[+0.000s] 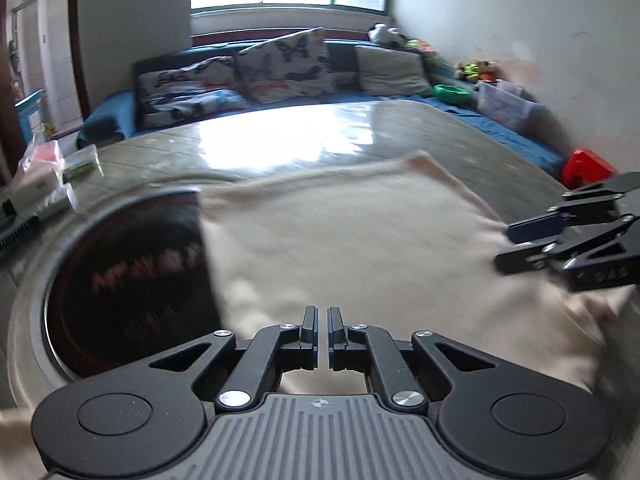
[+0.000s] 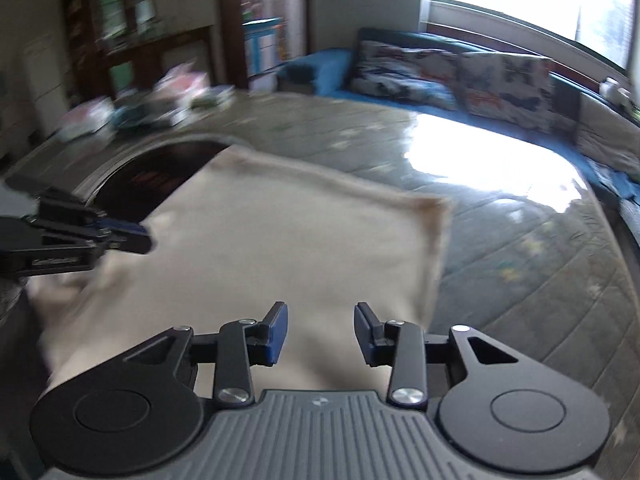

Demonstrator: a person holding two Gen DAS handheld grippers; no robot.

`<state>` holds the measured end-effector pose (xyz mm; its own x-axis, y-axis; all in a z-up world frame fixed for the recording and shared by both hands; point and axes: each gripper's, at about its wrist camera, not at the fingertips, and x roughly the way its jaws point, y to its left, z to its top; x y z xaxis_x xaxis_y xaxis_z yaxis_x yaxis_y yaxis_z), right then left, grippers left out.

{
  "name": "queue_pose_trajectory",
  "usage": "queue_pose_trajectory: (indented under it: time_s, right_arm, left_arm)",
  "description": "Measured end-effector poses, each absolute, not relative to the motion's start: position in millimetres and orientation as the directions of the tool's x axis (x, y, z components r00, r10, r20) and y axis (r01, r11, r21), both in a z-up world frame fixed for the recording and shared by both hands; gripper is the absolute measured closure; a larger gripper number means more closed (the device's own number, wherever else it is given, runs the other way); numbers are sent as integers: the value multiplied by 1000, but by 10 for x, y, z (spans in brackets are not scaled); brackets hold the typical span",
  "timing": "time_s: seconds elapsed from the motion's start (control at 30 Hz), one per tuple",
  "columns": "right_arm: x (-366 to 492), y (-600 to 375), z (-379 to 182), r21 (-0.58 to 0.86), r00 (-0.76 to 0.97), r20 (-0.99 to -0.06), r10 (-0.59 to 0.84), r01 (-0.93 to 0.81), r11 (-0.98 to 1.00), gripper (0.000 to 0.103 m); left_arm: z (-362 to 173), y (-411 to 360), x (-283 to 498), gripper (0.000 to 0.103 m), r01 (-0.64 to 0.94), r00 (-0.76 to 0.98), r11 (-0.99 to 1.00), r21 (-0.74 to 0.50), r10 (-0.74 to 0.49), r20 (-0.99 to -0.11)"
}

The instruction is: Fold clothes

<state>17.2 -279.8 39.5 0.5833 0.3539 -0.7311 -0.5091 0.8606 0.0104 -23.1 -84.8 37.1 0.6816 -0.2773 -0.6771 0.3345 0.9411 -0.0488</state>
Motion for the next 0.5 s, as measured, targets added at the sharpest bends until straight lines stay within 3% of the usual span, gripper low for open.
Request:
queue_pose_trajectory:
  time_s: [0.23, 0.5]
  right_arm:
    - [-381, -2601, 364, 13, 544, -729, 415, -595, 804, 59]
    - [-803, -2527, 220, -34, 566, -723, 396, -601, 798, 59]
  left_arm:
    - [301, -1011, -787, 97, 427, 675, 903, -50, -355, -647]
    - [216, -1112, -1140, 97, 530, 672, 846, 54, -381, -635]
